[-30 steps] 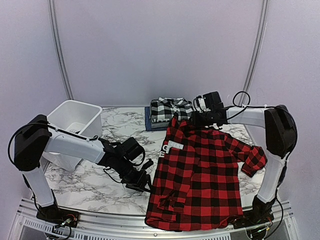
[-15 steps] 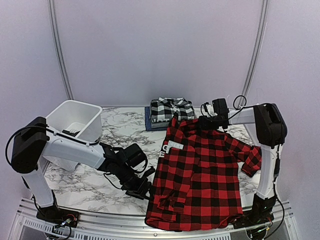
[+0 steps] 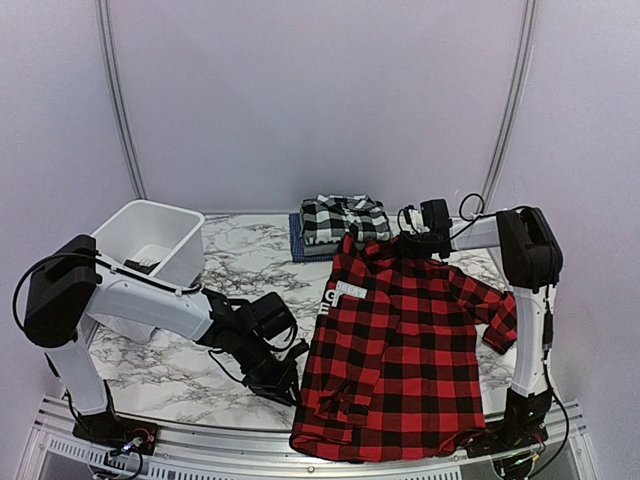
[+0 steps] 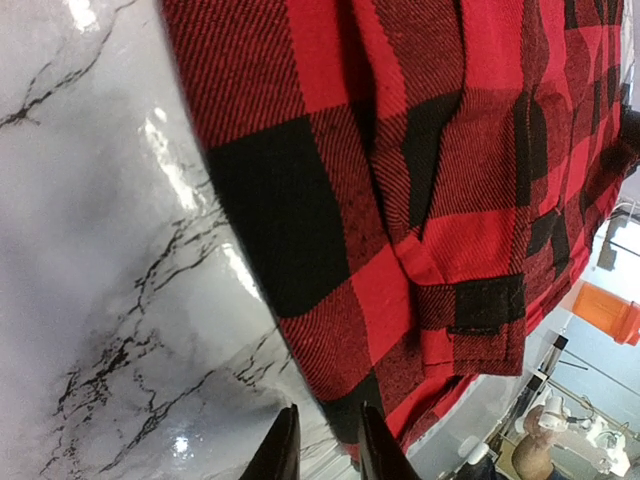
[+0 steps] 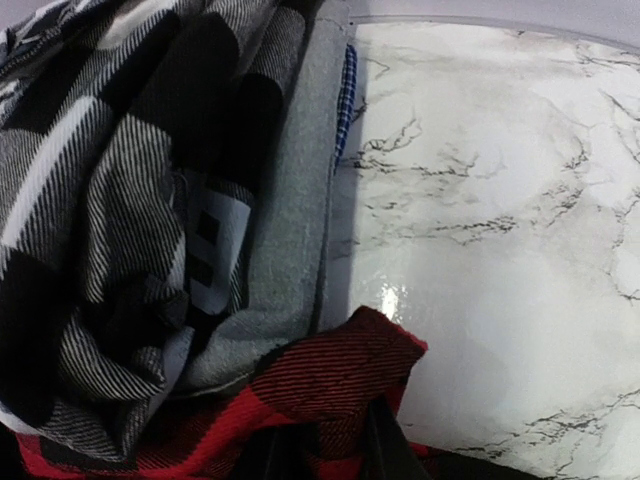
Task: Fold and stack the long sleeve shirts
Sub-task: Rotate the 1/3-folded shirt at the center of the board.
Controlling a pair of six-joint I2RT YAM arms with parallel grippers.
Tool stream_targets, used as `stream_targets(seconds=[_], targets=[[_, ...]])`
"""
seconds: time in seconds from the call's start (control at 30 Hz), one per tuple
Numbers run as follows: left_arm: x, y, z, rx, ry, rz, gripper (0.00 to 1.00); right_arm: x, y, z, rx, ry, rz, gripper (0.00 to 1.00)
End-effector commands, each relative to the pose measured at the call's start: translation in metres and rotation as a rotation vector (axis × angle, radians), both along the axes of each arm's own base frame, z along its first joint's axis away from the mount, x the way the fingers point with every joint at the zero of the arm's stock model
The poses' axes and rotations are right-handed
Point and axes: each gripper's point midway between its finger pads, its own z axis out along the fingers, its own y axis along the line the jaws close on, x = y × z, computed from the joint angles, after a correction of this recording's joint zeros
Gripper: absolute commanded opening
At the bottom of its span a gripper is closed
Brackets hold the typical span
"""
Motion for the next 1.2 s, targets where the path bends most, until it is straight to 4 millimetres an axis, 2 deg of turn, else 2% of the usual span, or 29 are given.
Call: stream_targets(seconds=[0.0, 0.1, 0.27, 0.37, 0.47, 0.53, 0.6, 0.7, 0.9, 1.03, 1.13, 1.17], targets=[[-0.009, -0.004, -0.002, 0.002, 0.049, -0.008, 0.27, 0.002, -0.024, 0.008, -0.028, -0.013, -0.102, 0.15], [-0.017, -0.002, -0.006, 0.015, 0.064, -0.018, 0.33, 0.002, -0.024, 0.012, -0.019, -0.017, -0.105, 0.13], [-0.029, -0.006, -0.007, 0.017, 0.075, -0.046, 0.34, 0.003, -0.024, 0.016, -0.02, -0.025, -0.108, 0.12], [-0.034, -0.012, -0.008, 0.02, 0.078, -0.058, 0.22, 0.004, -0.025, 0.017, -0.024, -0.028, -0.115, 0.1], [-0.03, -0.013, -0.009, 0.032, 0.067, -0.036, 0.0, 0.0, -0.03, 0.013, -0.044, -0.001, -0.131, 0.04], [-0.023, -0.009, -0.008, 0.044, 0.046, -0.004, 0.0, -0.001, -0.034, 0.013, -0.057, 0.007, -0.147, 0.0], [-0.012, 0.002, -0.009, 0.078, 0.028, 0.031, 0.0, -0.001, -0.041, 0.014, -0.068, 0.015, -0.171, 0.0], [0.011, 0.029, -0.011, 0.136, -0.012, 0.076, 0.0, -0.006, -0.056, 0.016, -0.077, 0.033, -0.217, 0.0], [0.079, 0.083, -0.016, 0.256, -0.089, 0.151, 0.0, -0.029, -0.076, 0.023, -0.084, 0.069, -0.302, 0.0], [0.126, 0.108, -0.025, 0.33, -0.123, 0.163, 0.0, -0.068, -0.083, 0.017, -0.046, 0.112, -0.353, 0.0], [0.163, 0.127, -0.03, 0.368, -0.133, 0.192, 0.0, -0.108, -0.09, 0.011, -0.002, 0.134, -0.415, 0.0], [0.177, 0.132, -0.031, 0.377, -0.142, 0.205, 0.0, -0.13, -0.092, 0.001, 0.019, 0.161, -0.429, 0.0]])
